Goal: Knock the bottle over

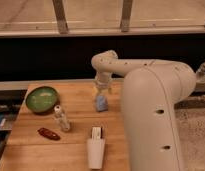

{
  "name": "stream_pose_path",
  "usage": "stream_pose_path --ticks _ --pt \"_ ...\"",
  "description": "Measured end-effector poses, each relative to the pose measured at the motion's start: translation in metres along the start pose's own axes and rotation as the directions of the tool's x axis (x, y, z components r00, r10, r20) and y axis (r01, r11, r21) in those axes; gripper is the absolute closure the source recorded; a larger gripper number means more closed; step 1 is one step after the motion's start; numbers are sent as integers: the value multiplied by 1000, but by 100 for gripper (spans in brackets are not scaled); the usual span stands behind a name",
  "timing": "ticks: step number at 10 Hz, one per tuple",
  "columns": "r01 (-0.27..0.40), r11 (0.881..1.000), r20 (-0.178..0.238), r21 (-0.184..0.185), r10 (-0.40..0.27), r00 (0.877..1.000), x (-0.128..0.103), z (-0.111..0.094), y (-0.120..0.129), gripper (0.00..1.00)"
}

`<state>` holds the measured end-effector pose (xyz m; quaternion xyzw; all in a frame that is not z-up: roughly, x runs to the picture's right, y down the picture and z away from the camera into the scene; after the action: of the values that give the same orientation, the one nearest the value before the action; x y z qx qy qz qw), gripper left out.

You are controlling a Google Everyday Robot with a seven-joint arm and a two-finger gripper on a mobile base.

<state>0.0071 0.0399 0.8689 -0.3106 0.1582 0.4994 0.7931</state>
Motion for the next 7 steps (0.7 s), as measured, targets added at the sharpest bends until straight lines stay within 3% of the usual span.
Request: stream_pose_path --ticks 4,5,7 --pt "0 1000 0 0 0 1000 0 0 0 39" --pt "0 1000 0 0 0 1000 0 0 0 45" --pt "0 1000 0 0 0 1000 0 0 0 67"
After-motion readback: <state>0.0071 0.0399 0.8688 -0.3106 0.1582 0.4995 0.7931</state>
